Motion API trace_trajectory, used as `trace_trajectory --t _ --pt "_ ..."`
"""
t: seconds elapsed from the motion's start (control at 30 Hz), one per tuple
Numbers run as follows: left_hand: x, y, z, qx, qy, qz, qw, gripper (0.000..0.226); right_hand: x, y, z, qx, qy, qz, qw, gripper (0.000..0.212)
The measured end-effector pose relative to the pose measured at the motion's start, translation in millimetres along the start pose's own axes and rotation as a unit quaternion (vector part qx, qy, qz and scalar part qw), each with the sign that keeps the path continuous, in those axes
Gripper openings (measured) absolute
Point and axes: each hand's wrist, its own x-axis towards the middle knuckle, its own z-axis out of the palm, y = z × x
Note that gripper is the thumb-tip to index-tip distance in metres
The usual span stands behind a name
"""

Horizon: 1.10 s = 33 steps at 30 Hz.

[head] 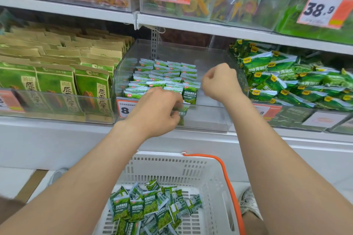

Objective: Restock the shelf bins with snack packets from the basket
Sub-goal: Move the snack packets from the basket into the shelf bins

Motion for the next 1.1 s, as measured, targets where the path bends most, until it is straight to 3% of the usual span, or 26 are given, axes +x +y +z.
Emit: trace_trajectory --t 0.17,0.27,0.33,0.4,0.47,0.57,0.77,0.83,0.93,1.1 --pt "-17 15 9 -0.030 0.210 0.055 0.976 0.022 -84 -16 -3 0.065 0.229 -0.157 0.959 0.018" --pt "-41 27 30 -0.024 0.267 0.070 0.961 0.009 -124 2 19 0.061 0.215 -0.271 0.936 0.016" --pt "-57 30 50 -0.039 0.204 0.064 0.976 0.010 -145 25 40 0.041 0.144 -0.303 0.941 0.018" --pt "-69 25 70 -0.065 0.020 0.001 0.998 0.008 -162 53 61 -0.001 0.038 -0.276 0.960 0.025" --pt "-79 16 91 -0.077 -0.159 -0.053 0.983 0.013 -173 83 83 -0.080 -0.114 -0.192 0.971 0.034" --pt "-96 6 120 -0.075 -0.296 -0.081 0.949 0.017 -184 118 114 -0.170 -0.305 -0.117 0.930 0.027" --pt "-122 -19 168 -0.083 -0.394 -0.118 0.908 0.020 -211 168 168 -0.317 -0.484 -0.082 0.811 0.011" --pt "-128 -26 181 -0.074 -0.409 -0.126 0.901 0.021 -219 182 184 -0.349 -0.521 -0.103 0.772 0.020" --pt "-133 -33 197 -0.078 -0.422 -0.126 0.894 0.022 -223 191 200 -0.356 -0.552 -0.136 0.742 0.017" --pt "-136 -38 219 -0.097 -0.442 -0.139 0.881 0.025 -227 221 221 -0.431 -0.563 -0.202 0.675 0.047"
